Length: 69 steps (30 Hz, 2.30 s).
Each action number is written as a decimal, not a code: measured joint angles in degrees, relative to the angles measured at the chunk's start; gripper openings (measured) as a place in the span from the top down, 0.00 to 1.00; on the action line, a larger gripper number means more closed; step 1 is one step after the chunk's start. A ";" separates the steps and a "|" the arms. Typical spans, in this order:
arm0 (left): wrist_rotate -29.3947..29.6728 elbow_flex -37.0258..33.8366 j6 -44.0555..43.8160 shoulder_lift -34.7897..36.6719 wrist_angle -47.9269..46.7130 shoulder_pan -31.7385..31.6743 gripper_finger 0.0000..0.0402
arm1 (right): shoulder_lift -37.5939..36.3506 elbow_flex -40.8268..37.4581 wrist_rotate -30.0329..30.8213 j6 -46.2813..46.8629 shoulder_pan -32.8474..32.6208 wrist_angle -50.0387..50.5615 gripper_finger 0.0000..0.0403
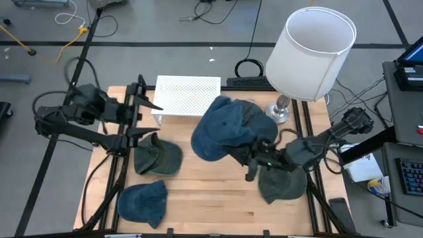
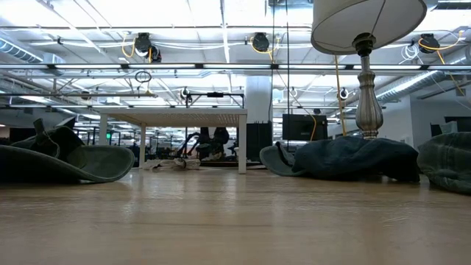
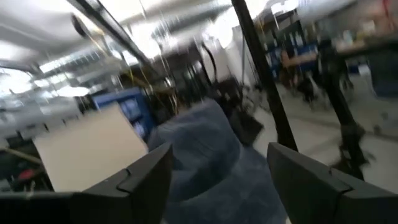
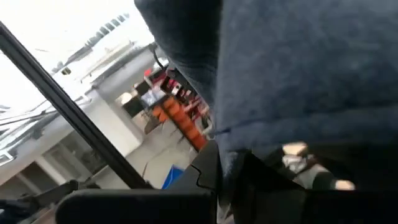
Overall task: Pick & Place hat
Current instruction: Put the bottom right blue cap on the shelf
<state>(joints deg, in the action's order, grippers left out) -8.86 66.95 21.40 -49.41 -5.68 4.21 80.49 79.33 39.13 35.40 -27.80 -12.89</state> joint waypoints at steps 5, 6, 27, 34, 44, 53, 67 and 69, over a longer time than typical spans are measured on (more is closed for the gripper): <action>0.38 0.00 3.62 -0.78 -4.66 0.00 0.31 | 1.82 -0.02 -7.46 3.00 3.53 1.68 0.99; 1.28 0.00 4.15 -0.83 -5.71 0.01 0.31 | 2.32 0.05 -8.92 3.70 4.22 1.49 0.99; 4.45 13.04 8.34 -4.55 -31.39 0.00 0.29 | 20.98 30.43 -18.84 -2.61 7.15 37.76 0.99; 3.22 19.67 8.35 -8.17 -41.19 0.59 0.29 | 24.53 34.42 -26.53 -2.80 7.84 41.80 0.99; 2.85 20.48 9.19 -13.15 -43.44 3.08 0.29 | 24.50 34.49 -29.83 -3.03 8.31 43.19 0.99; -0.67 20.48 11.35 -17.24 -42.41 3.09 0.29 | 24.50 34.49 -34.58 -2.67 8.33 44.41 0.99; -5.05 20.46 9.95 -22.00 -41.73 3.06 0.29 | 24.50 34.45 -40.38 -1.85 8.33 48.00 0.99; -5.66 20.46 9.95 -21.92 -40.74 3.06 0.29 | 24.50 34.45 -40.87 -1.79 8.30 48.20 0.99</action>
<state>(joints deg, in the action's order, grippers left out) -14.52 87.42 31.35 -71.33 -46.42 7.27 104.99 113.78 -1.74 33.61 -19.50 35.32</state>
